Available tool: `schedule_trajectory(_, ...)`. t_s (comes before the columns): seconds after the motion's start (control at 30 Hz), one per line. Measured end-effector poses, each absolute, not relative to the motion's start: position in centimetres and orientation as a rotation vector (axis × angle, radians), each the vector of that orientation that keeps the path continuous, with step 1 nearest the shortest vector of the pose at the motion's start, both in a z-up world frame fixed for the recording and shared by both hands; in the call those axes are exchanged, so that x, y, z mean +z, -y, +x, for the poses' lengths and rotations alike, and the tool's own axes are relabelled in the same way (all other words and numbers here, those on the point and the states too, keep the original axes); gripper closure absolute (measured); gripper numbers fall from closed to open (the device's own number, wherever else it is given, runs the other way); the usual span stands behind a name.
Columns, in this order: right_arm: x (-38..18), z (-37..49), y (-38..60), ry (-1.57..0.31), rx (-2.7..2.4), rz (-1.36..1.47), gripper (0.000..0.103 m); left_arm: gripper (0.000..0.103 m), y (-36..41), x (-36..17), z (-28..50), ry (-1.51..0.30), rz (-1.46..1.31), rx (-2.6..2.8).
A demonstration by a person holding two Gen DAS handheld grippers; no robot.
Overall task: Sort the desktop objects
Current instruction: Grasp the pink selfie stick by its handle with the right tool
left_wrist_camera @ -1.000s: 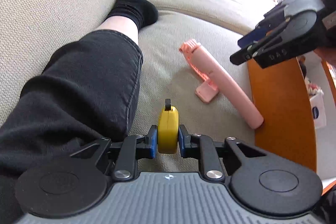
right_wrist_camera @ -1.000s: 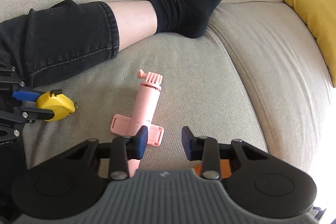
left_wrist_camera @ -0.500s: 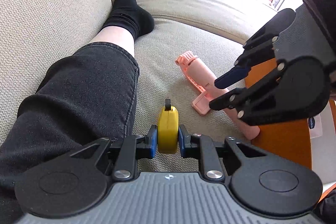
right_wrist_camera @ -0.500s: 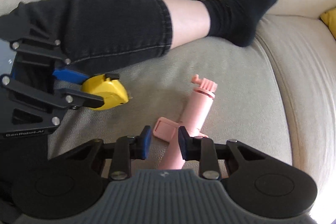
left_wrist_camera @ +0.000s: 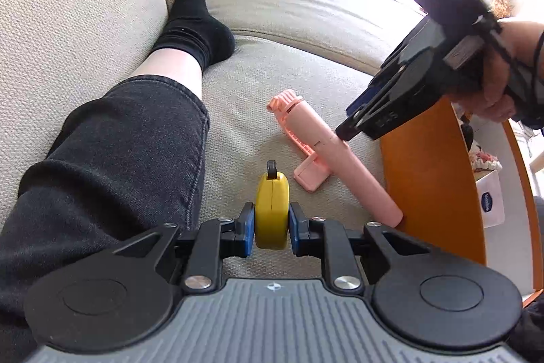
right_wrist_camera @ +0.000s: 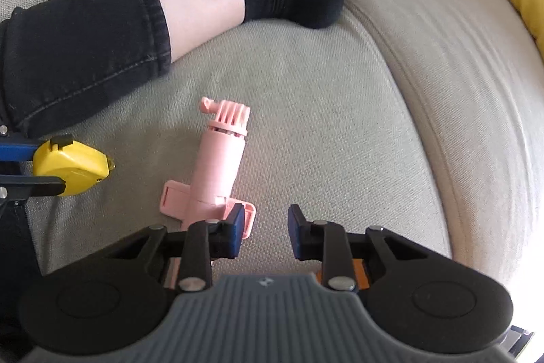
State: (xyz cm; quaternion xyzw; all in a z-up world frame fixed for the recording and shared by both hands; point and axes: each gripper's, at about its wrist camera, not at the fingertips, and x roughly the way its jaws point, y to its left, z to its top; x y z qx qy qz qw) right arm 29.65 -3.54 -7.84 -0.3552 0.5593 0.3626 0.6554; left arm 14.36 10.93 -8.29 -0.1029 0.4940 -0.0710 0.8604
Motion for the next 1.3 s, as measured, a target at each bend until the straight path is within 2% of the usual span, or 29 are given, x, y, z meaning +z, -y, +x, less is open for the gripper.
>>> schedule_trajectory(0.3,-8.9,30.7,3.5,-1.361,0.852,-0.697,0.074,0.080,-9.5,-10.1,17.2,-1.064,-0.316,-0.170)
schedule_trajectory(0.63,-9.2,31.0,4.1,-1.427,0.862,-0.565,0.075,0.081,-8.1,-11.2,19.0,-1.114,-0.291,-0.137)
schedule_trajectory(0.7,-9.2,31.1,4.3,-1.442,0.871,-0.528,0.081,0.081,-8.1,-11.2,18.8,-1.117,-0.285,-0.139)
schedule_trajectory(0.93,-8.0,29.8,5.2,-1.419,0.900,-0.485,0.085,0.081,-8.1,-10.9,18.2,-1.122,-0.284,-0.124)
schedule_trajectory(1.07,-6.4,28.5,5.4,-1.393,0.938,-0.443,0.093,0.081,-8.6,-10.7,17.6,-1.130,-0.276,-0.100)
schedule_trajectory(1.3,-5.8,25.9,4.3,-1.361,0.969,-0.423,0.092,0.081,-9.5,-10.5,16.4,-1.138,-0.311,-0.061)
